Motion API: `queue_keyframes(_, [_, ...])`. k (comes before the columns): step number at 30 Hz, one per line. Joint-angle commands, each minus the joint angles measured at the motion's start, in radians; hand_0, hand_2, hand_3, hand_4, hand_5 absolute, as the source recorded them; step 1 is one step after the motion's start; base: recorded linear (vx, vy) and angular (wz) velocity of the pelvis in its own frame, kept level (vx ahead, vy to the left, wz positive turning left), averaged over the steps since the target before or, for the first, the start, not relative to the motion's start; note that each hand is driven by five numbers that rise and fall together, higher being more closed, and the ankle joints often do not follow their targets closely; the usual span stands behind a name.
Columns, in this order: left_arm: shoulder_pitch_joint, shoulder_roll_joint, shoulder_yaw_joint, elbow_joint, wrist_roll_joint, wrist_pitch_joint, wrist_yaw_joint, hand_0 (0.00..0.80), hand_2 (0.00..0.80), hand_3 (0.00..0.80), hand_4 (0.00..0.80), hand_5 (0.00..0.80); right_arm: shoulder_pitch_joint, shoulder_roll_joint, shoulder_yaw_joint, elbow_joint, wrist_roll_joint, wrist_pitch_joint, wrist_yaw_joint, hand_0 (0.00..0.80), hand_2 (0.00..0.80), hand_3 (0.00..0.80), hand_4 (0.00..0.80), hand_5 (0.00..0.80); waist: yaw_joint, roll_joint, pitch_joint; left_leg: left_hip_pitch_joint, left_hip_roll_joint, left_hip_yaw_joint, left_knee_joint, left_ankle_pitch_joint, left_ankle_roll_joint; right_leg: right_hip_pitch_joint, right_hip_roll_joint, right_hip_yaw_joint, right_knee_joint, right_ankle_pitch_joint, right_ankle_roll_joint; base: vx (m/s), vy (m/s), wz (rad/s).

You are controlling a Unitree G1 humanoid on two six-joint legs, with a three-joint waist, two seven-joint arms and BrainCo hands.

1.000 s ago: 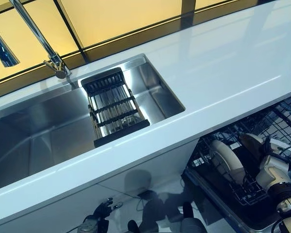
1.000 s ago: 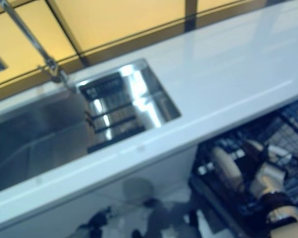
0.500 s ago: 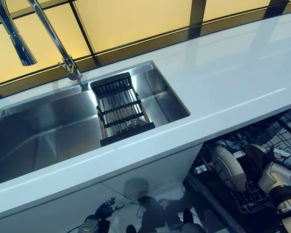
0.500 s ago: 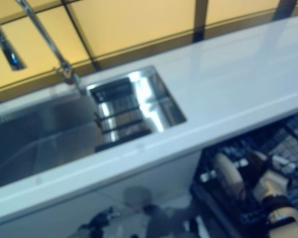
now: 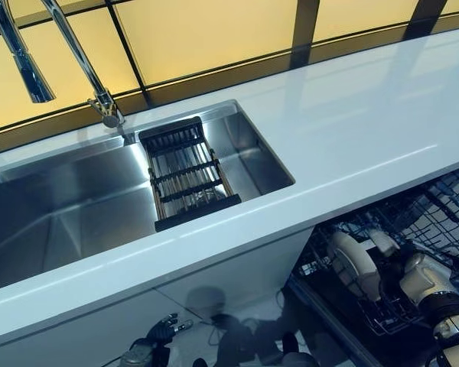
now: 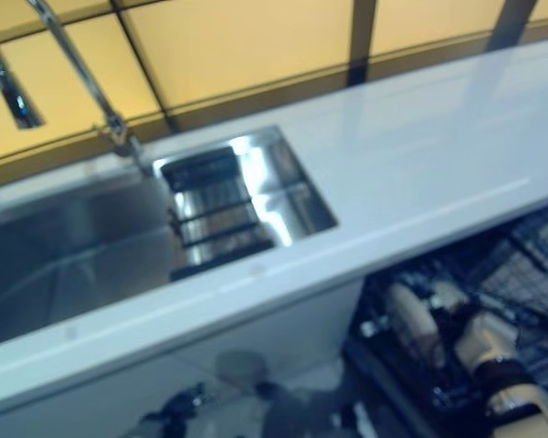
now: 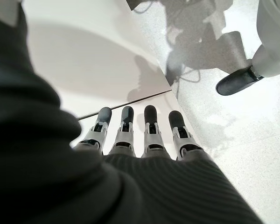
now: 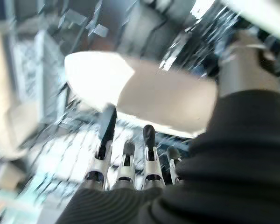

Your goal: Take plates into dishwasher

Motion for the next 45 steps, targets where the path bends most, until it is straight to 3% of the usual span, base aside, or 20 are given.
queue_keyframes(1, [-0.057,0.075,0.055,-0.006,0.045,-0.003,0.005,0.000,0.000,0.000,0.000,0.000,-0.054,-0.035,-0.049,-0.065,-0.058,0.052,0.105,0.000,0.000,0.000,0.000,0.000,-0.001,-0.089,0.041,0.079,-0.005,-0.011,-0.001,-0.098,0.051,-0.044,-0.022,0.046,0.012,0.016,0.055,0.000,0.000,0.00])
queue_keyframes(11, [-0.073,0.076,0.090,0.055,0.081,0.000,0.026,0.000,0.000,0.000,0.000,0.000,-0.074,-0.184,-0.142,-0.170,-0.111,0.074,0.312,0.000,0.000,0.000,0.000,0.000,-0.039,-0.157,0.004,0.108,0.008,0.045,-0.001,-0.102,0.051,-0.035,-0.001,0.084,0.009,0.023,0.061,0.029,0.009,-0.03])
queue_keyframes(16, [-0.082,0.098,0.096,0.069,0.080,0.009,0.047,0.000,0.000,0.000,0.000,0.000,-0.166,-0.356,-0.157,-0.096,-0.091,0.018,0.411,0.000,0.000,0.000,0.000,0.000,-0.044,-0.194,-0.012,0.130,0.018,0.068,-0.001,-0.110,0.051,-0.021,0.012,0.093,0.008,0.028,0.069,0.034,-0.022,-0.10])
queue_keyframes(21, [-0.084,0.120,0.096,0.100,0.066,-0.002,0.061,0.000,0.000,0.000,0.000,0.000,-0.252,-0.472,-0.130,0.018,0.005,-0.009,0.368,0.000,0.000,0.000,0.000,0.000,-0.046,-0.215,-0.027,0.133,0.022,0.080,-0.001,-0.110,0.051,-0.020,0.019,0.101,0.006,0.031,0.072,0.004,-0.006,-0.15])
queue_keyframes(29, [-0.076,0.119,0.099,0.149,0.039,-0.041,0.072,0.000,0.000,0.000,0.000,0.000,-0.281,-0.557,-0.152,0.129,0.141,-0.054,0.280,0.000,0.000,0.000,0.000,0.000,-0.055,-0.220,-0.048,0.136,0.023,0.093,-0.001,-0.113,0.051,-0.017,0.027,0.106,0.006,0.023,0.067,-0.001,0.019,-0.08])
queue_keyframes(32, [-0.070,0.116,0.102,0.149,0.033,-0.050,0.077,0.000,0.000,0.000,0.000,0.000,-0.232,-0.565,-0.206,0.143,0.195,-0.062,0.248,0.000,0.000,0.000,0.000,0.000,-0.059,-0.217,-0.052,0.136,0.021,0.094,-0.001,-0.113,0.051,-0.015,0.026,0.103,0.009,0.019,0.065,-0.033,0.047,-0.03])
queue_keyframes(36, [-0.058,0.109,0.123,0.154,0.026,-0.054,0.103,0.000,0.000,0.000,0.000,0.000,-0.050,-0.548,-0.378,0.141,0.273,-0.091,0.190,0.000,0.000,0.000,0.000,0.000,-0.063,-0.210,-0.052,0.139,0.015,0.091,0.009,-0.117,0.056,-0.005,0.019,0.086,0.032,0.002,0.055,-0.042,0.073,0.01])
queue_keyframes(38, [-0.047,0.109,0.142,0.160,0.007,-0.068,0.117,0.000,0.000,0.000,0.000,0.000,0.028,-0.544,-0.456,0.143,0.309,-0.121,0.172,0.000,0.000,0.000,0.000,0.000,-0.062,-0.211,-0.048,0.133,0.003,0.062,0.077,-0.158,0.069,-0.013,0.017,0.105,0.068,-0.018,0.038,-0.046,0.122,0.00])
queue_keyframes(39, [-0.043,0.110,0.162,0.161,-0.004,-0.082,0.124,0.000,0.000,0.000,0.000,0.000,0.063,-0.543,-0.490,0.144,0.351,-0.135,0.161,0.000,0.000,0.000,0.000,0.000,-0.052,-0.219,-0.043,0.107,-0.019,-0.001,0.201,-0.228,0.084,-0.029,0.012,0.144,0.109,-0.030,0.022,-0.055,0.145,-0.08])
queue_keyframes(41, [-0.040,0.110,0.182,0.140,-0.028,-0.081,0.143,0.000,0.000,0.000,0.000,0.000,0.077,-0.520,-0.502,0.144,0.403,-0.137,0.133,0.000,0.000,0.000,0.000,0.000,-0.008,-0.230,-0.016,0.031,-0.096,-0.182,0.321,-0.309,0.113,-0.052,0.010,0.217,0.135,-0.023,0.020,-0.083,0.146,-0.50])
queue_keyframes(42, [-0.042,0.112,0.197,0.113,-0.019,-0.063,0.155,0.000,0.000,0.000,0.000,0.000,0.090,-0.475,-0.511,0.153,0.439,-0.144,0.093,0.000,0.000,0.000,0.000,0.000,0.010,-0.232,0.009,0.001,-0.136,-0.210,0.325,-0.315,0.143,-0.086,-0.003,0.227,0.147,0.000,0.035,-0.133,0.151,-1.00])
queue_keyframes(43, [-0.042,0.116,0.200,0.102,0.001,-0.057,0.154,0.000,0.000,0.000,0.000,0.000,0.121,-0.444,-0.534,0.149,0.460,-0.143,0.063,0.000,0.000,0.000,0.000,0.000,0.006,-0.229,0.023,0.002,-0.134,-0.178,0.314,-0.307,0.148,-0.109,-0.020,0.216,0.143,0.038,0.042,-0.201,0.149,-1.09])
queue_keyframes(44, [-0.040,0.122,0.194,0.093,0.028,-0.053,0.153,0.000,0.000,0.000,0.000,0.000,0.175,-0.392,-0.566,0.136,0.484,-0.146,0.025,0.000,0.000,0.000,0.000,0.000,0.004,-0.229,0.033,-0.006,-0.147,-0.177,0.324,-0.307,0.148,-0.137,-0.042,0.205,0.113,0.111,0.057,-0.169,0.103,-0.74])
queue_keyframes(45, [-0.038,0.126,0.193,0.083,0.038,-0.047,0.150,0.000,0.000,0.000,0.000,0.000,0.200,-0.359,-0.574,0.125,0.490,-0.156,0.003,0.000,0.000,0.000,0.000,0.000,0.007,-0.222,0.042,-0.013,-0.153,-0.184,0.326,-0.300,0.144,-0.155,-0.045,0.191,0.100,0.123,0.057,-0.211,0.122,-0.37])
